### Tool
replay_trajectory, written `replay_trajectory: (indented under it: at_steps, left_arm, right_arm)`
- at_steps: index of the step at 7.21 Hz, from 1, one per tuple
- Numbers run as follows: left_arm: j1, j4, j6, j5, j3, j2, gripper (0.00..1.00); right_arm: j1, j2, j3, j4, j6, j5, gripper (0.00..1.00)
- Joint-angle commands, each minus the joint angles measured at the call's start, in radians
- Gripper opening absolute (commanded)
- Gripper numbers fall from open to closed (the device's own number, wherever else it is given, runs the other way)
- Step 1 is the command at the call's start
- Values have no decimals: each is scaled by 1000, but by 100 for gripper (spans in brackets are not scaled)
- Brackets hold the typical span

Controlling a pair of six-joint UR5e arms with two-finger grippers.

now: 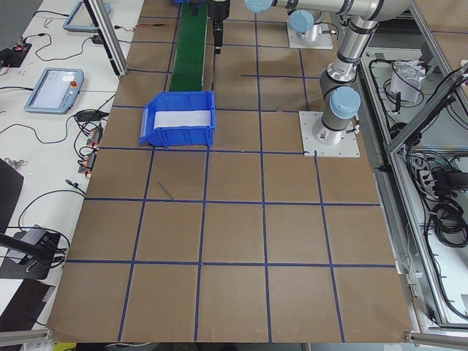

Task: Transport two buttons from left to right
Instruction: 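Carry the red button with the right gripper into the bin and release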

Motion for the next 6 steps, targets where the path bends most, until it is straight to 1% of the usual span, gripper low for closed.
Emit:
replay_trajectory:
  at_steps: [1, 3, 5, 6]
  left_arm:
    - [-1, -1, 0, 0, 0, 3, 100]
    - [-1, 10, 0, -12, 2, -11, 100]
    - [-4, -2, 0, -2, 2, -5, 100]
    - [-4, 7, -6, -12, 2, -12, 100]
  right_arm:
    - [0, 8, -1, -4, 2, 1, 18]
    - [0, 10, -1, -9, 3, 1, 46]
    - [0, 8, -1, -7, 2, 1, 50]
    - [0, 4, 1, -7, 3, 2, 51]
